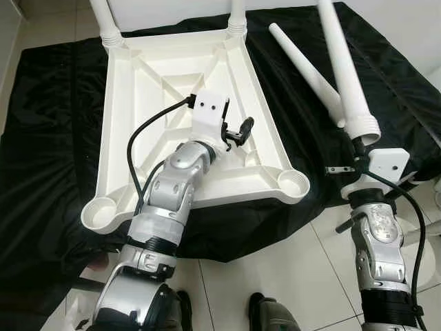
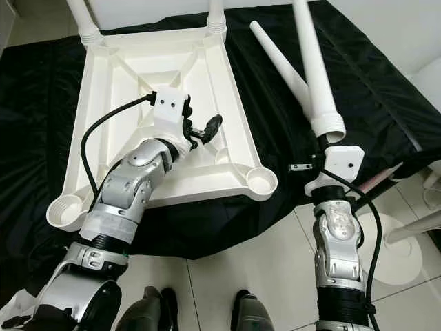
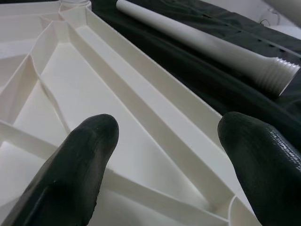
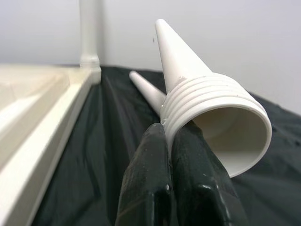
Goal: Building children table
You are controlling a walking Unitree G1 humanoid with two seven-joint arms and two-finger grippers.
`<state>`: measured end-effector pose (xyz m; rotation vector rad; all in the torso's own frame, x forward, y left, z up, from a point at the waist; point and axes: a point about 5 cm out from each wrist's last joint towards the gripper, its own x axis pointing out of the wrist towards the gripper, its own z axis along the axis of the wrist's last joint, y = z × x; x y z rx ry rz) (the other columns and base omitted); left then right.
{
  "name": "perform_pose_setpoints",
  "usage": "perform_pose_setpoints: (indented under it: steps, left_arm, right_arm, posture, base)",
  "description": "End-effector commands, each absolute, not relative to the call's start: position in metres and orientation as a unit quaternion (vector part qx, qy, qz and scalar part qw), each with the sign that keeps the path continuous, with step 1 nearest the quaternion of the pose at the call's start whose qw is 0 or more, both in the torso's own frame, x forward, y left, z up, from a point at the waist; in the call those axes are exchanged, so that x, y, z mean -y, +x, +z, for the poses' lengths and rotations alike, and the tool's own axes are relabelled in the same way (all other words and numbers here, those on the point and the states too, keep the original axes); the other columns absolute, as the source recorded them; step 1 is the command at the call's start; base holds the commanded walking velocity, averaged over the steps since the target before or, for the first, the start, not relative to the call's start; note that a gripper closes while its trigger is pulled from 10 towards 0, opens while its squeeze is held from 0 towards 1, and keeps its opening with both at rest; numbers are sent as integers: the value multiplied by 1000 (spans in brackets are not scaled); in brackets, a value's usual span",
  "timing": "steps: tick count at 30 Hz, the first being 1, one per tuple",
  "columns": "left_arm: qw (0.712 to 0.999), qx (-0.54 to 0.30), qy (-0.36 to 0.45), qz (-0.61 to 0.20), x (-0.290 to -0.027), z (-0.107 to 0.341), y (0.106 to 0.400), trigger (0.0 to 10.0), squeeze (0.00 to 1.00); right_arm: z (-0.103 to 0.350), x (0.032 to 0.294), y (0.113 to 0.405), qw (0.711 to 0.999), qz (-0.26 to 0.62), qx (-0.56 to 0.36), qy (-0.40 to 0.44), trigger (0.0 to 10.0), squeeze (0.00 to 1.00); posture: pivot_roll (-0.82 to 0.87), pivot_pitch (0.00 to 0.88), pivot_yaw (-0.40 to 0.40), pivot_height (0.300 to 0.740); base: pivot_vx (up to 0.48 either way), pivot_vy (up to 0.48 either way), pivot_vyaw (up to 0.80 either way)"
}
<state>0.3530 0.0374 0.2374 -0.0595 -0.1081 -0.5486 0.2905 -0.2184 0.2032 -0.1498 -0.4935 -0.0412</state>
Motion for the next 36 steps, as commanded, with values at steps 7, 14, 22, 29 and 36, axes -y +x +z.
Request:
perform_pose_setpoints:
  steps: [7, 14, 22, 29, 36]
  left_arm:
    - [937, 100, -78, -324, -37, 256, 353, 10000, 0]
    - [910, 109, -105, -387, -35, 268, 349, 10000, 0]
    - [906, 147, -168, -361, -42, 260, 347, 10000, 0]
    - [897, 198, -172, -355, -40, 263, 339, 10000, 0]
    - [850, 193, -203, -446, -32, 276, 331, 10000, 0]
  right_arm:
    - [223, 194, 288, 950, 18, 301, -77, 10000, 0]
    - [220, 181, 291, 950, 50, 300, -76, 10000, 0]
    - [226, 159, 297, 943, 73, 320, -63, 10000, 0]
    - [227, 150, 295, 940, 70, 329, -53, 10000, 0]
    - [219, 121, 297, 938, 125, 323, -34, 10000, 0]
  posture:
    - [-76, 95, 68, 740]
    - [-68, 77, 56, 740]
    - [-77, 50, 74, 740]
    - [-68, 49, 73, 740]
    - [-30, 37, 52, 740]
  base:
    - [0, 0, 0]
    - [0, 0, 0]
    - [0, 0, 0]
    - [0, 0, 0]
    - [0, 0, 0]
